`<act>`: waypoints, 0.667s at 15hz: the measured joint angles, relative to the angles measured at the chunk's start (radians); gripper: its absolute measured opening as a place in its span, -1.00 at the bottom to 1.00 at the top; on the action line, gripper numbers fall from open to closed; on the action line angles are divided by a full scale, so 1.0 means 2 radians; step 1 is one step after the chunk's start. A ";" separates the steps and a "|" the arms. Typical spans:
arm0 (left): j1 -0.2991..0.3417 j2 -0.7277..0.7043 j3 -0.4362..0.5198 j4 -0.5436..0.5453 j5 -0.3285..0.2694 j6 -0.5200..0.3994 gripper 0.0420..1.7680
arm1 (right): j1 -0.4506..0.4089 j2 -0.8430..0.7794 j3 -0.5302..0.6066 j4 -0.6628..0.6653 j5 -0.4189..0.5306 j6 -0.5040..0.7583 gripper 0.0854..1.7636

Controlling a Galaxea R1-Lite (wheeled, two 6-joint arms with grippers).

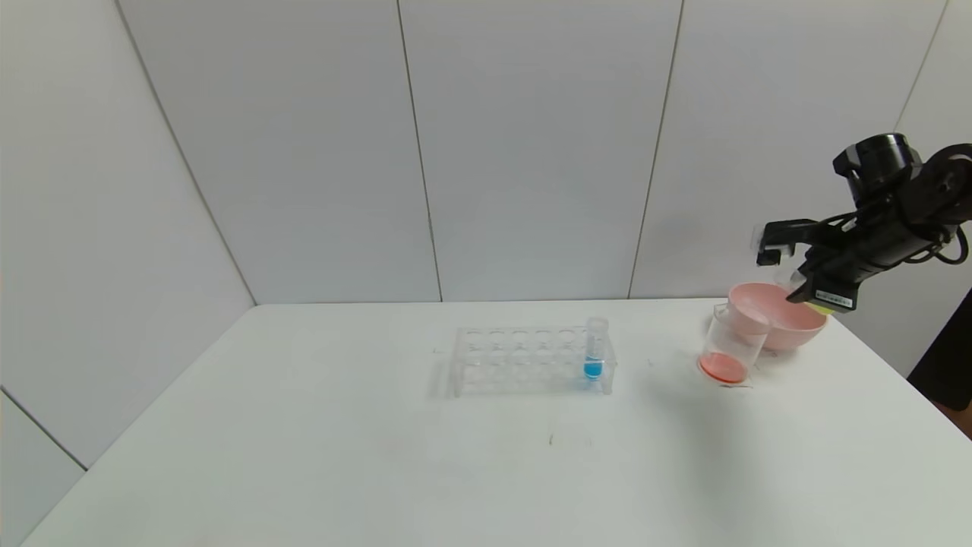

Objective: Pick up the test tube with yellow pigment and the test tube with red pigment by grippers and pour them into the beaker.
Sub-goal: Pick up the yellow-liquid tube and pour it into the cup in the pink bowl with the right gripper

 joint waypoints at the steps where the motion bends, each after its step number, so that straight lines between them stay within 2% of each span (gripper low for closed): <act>1: 0.000 0.000 0.000 0.000 0.000 0.000 0.94 | 0.004 0.000 0.000 -0.001 -0.017 -0.007 -0.51; 10: 0.000 0.000 0.000 0.000 0.000 0.000 0.94 | 0.042 0.002 0.000 0.002 -0.124 -0.053 -0.51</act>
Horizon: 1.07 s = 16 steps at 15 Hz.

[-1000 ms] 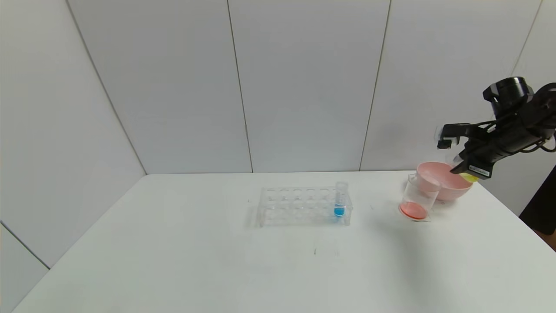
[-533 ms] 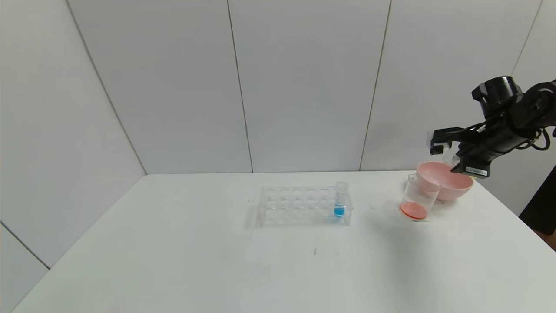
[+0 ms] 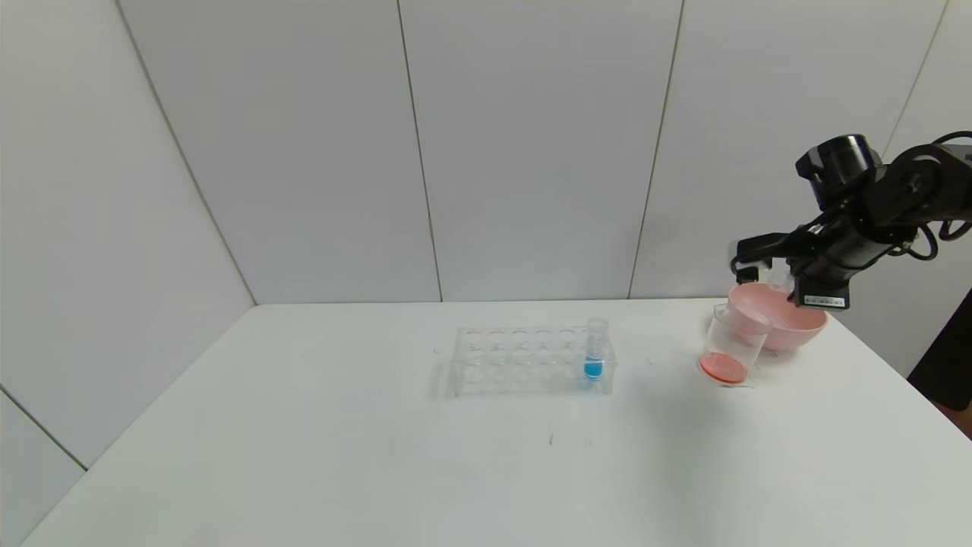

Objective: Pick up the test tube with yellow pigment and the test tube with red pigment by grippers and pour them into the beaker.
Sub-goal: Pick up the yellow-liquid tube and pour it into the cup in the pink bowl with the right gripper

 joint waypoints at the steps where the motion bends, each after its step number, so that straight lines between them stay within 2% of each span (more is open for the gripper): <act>1: 0.000 0.000 0.000 0.000 0.000 0.000 0.94 | 0.003 0.001 0.000 0.003 -0.009 -0.004 -0.51; 4: 0.000 0.000 0.000 0.000 0.000 0.000 0.94 | 0.010 0.003 0.000 0.017 -0.043 -0.013 -0.51; 16: 0.000 0.000 0.000 0.000 0.000 0.000 0.94 | 0.045 0.024 0.000 -0.010 -0.157 -0.060 -0.51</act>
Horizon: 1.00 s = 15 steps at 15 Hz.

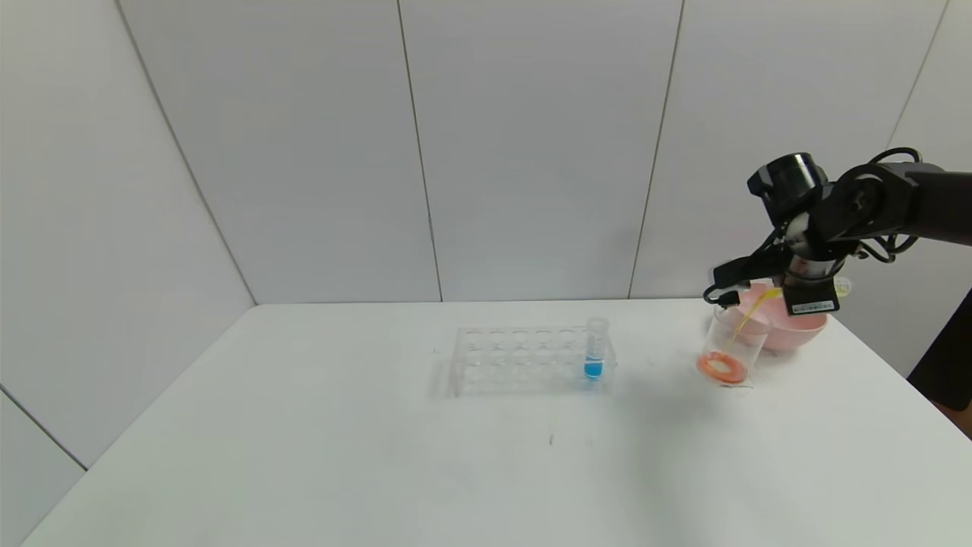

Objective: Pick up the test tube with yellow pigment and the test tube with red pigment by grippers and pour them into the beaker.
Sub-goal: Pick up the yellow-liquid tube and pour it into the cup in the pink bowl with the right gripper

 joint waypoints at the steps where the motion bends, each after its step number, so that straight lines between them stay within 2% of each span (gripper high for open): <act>1: 0.000 0.000 0.000 0.000 0.000 0.000 0.94 | 0.002 0.002 0.000 -0.003 -0.007 -0.004 -0.51; 15: 0.000 0.000 0.000 0.000 0.000 0.000 0.94 | 0.026 0.006 0.000 -0.018 -0.084 -0.074 -0.51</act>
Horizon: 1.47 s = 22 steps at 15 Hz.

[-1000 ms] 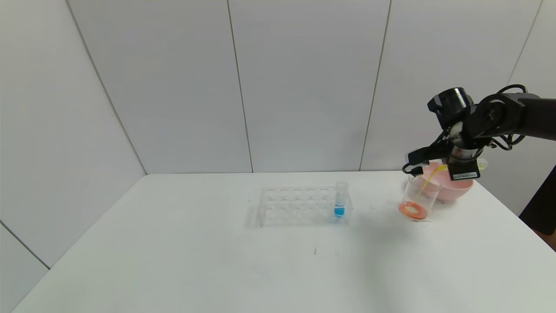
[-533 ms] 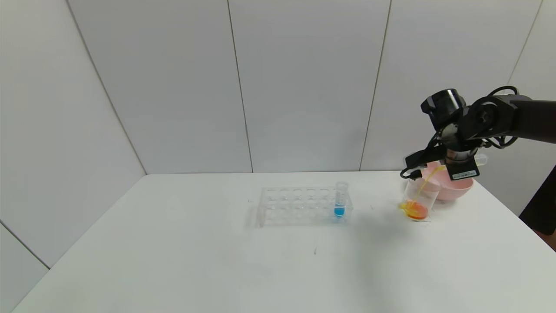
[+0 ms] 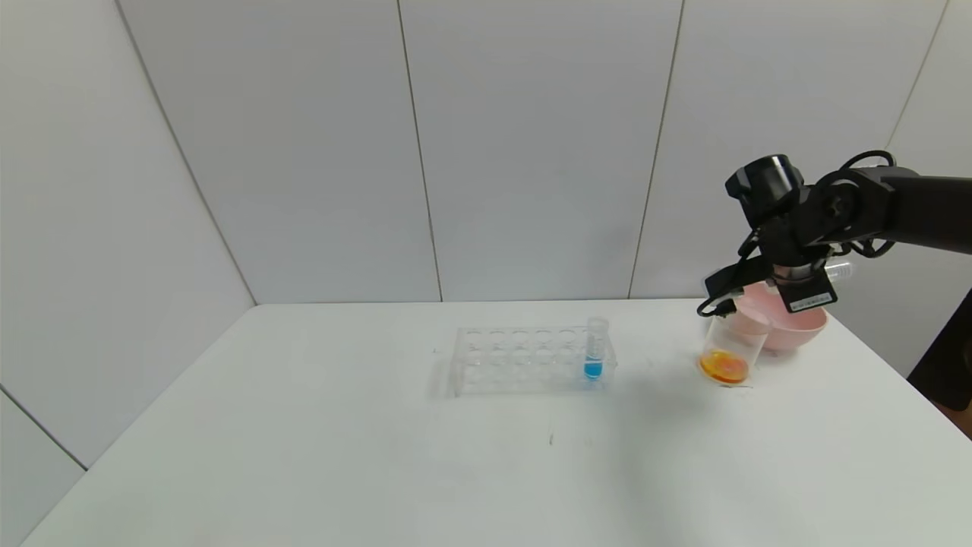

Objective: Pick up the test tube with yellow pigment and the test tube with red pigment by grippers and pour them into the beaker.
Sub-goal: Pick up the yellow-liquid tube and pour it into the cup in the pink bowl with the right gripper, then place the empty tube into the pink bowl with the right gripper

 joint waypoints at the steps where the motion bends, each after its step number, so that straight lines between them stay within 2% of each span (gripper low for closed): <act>1: 0.000 0.000 0.000 0.000 0.000 0.000 0.94 | 0.001 0.000 0.000 -0.006 -0.007 -0.008 -0.51; 9: 0.000 0.000 0.000 0.000 0.000 0.000 0.94 | 0.001 0.000 0.000 -0.019 -0.006 -0.013 -0.51; 12: 0.000 0.000 0.000 0.000 0.000 0.000 0.94 | -0.002 -0.006 0.000 -0.019 0.017 -0.004 -0.51; 15: 0.000 0.000 0.000 0.000 0.000 0.000 0.94 | -0.022 -0.021 0.000 -0.010 0.129 0.059 -0.51; 18: 0.000 0.000 0.000 0.000 0.000 0.000 0.94 | -0.069 -0.046 0.001 0.020 0.253 0.125 -0.51; 20: 0.000 0.000 0.000 0.000 0.000 0.000 0.94 | -0.101 -0.062 0.010 0.028 0.361 0.182 -0.51; 22: 0.000 0.000 0.000 0.000 0.000 0.000 0.94 | -0.133 -0.075 0.024 0.028 0.490 0.257 -0.51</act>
